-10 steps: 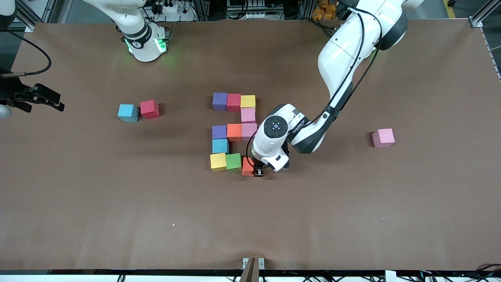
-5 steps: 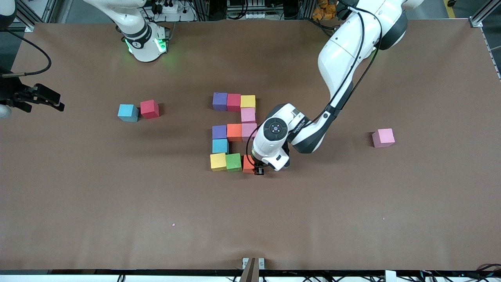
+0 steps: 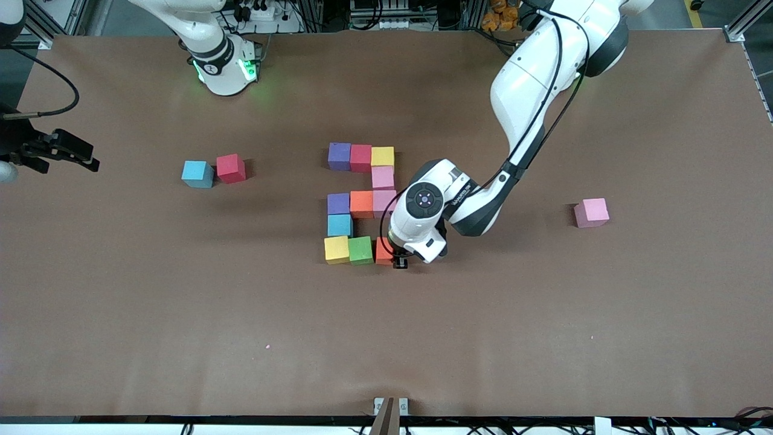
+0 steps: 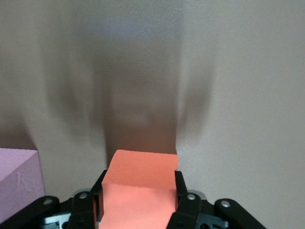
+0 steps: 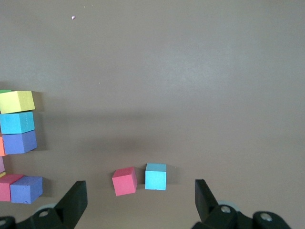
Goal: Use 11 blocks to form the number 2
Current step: 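Carry the orange cube beside green and lower it with the left gripper, then release the orange cube and lift the left gripper away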
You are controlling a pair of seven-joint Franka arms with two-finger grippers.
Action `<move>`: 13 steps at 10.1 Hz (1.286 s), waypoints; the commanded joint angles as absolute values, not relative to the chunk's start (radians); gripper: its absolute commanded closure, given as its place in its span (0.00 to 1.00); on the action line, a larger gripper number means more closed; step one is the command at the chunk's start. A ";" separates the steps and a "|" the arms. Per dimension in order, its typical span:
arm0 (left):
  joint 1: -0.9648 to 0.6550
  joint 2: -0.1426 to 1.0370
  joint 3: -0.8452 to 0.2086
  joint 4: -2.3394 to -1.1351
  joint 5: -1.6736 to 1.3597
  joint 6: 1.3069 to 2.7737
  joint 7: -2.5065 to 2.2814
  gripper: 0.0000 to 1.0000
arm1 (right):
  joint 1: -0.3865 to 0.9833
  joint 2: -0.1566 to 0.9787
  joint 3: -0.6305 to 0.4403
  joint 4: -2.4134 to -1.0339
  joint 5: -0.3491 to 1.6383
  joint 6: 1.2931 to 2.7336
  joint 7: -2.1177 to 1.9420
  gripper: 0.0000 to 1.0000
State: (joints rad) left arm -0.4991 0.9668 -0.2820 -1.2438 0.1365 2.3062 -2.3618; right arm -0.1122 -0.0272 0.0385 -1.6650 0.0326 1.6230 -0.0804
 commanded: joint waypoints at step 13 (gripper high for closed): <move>-0.434 0.727 -0.265 -1.270 0.178 2.041 -2.327 0.00 | -0.121 -0.017 0.041 -1.646 0.041 1.612 -0.077 0.00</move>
State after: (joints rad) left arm -0.4751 0.7979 -0.2667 -1.2437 0.1529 2.1041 -2.3521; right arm -0.1123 -0.0227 0.0382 -1.6639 0.0326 1.6233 -0.0804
